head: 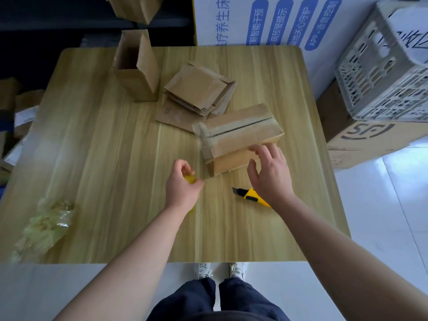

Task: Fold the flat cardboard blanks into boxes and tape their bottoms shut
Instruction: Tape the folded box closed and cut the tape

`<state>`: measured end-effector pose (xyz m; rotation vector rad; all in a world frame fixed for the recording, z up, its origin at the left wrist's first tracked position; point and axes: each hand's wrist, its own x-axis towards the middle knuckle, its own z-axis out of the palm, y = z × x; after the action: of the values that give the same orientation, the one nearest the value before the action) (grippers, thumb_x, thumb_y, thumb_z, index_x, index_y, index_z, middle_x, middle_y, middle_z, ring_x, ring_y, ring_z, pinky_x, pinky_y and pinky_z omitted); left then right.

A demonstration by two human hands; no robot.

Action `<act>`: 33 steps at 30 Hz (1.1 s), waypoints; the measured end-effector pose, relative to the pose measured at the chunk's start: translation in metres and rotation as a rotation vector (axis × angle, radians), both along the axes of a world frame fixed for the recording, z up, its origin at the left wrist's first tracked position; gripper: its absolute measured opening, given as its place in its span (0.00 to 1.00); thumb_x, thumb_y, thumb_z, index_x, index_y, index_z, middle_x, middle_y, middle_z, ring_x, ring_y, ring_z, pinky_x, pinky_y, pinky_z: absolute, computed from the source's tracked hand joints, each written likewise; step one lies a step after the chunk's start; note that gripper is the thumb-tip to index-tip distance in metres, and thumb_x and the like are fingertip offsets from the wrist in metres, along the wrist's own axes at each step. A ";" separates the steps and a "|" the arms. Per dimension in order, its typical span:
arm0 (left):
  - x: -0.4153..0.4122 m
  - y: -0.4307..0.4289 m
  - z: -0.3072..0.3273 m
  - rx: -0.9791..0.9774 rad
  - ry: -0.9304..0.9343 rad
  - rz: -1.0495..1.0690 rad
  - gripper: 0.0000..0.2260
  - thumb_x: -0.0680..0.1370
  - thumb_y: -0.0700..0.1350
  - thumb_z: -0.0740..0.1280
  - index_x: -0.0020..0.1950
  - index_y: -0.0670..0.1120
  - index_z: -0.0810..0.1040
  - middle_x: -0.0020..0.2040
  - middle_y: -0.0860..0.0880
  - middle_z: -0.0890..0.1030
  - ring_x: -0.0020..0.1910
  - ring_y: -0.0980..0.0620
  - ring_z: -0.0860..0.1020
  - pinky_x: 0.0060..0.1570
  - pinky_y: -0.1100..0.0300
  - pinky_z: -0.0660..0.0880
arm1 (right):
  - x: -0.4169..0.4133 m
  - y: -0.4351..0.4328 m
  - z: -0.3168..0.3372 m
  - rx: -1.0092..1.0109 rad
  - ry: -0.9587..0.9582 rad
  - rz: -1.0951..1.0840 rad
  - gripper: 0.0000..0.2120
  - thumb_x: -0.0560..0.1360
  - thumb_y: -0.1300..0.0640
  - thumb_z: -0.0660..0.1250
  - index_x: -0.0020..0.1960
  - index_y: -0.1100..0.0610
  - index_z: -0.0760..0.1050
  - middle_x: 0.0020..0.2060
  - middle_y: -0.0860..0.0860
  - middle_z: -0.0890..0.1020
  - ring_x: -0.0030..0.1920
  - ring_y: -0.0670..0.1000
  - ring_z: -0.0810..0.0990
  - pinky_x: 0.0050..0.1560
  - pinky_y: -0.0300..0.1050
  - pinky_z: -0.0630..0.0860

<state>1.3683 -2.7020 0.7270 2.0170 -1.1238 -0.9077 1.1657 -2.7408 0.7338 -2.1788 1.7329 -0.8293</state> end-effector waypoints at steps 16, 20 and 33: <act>0.019 0.014 -0.017 0.073 -0.536 -0.457 0.17 0.77 0.46 0.64 0.66 0.48 0.72 0.64 0.47 0.75 0.59 0.44 0.76 0.56 0.53 0.71 | 0.015 -0.028 0.014 0.179 0.012 0.290 0.18 0.77 0.59 0.60 0.64 0.55 0.78 0.69 0.54 0.73 0.74 0.57 0.64 0.75 0.63 0.49; 0.025 -0.018 0.013 -0.108 0.030 -0.095 0.16 0.81 0.50 0.58 0.68 0.49 0.73 0.66 0.51 0.76 0.64 0.53 0.73 0.62 0.60 0.67 | 0.008 -0.034 0.023 0.178 -0.009 0.390 0.13 0.76 0.63 0.64 0.57 0.57 0.83 0.65 0.55 0.77 0.70 0.57 0.70 0.74 0.64 0.54; 0.029 -0.038 0.030 -0.132 0.021 -0.427 0.09 0.71 0.42 0.75 0.40 0.55 0.80 0.49 0.49 0.80 0.44 0.51 0.81 0.52 0.58 0.78 | 0.010 -0.011 0.039 0.347 -0.144 0.145 0.03 0.75 0.58 0.70 0.48 0.54 0.81 0.47 0.49 0.76 0.42 0.44 0.76 0.48 0.39 0.75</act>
<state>1.3971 -2.7396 0.7572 1.6857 -1.5947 -1.0256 1.1759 -2.7516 0.7730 -1.9366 1.5003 -0.5831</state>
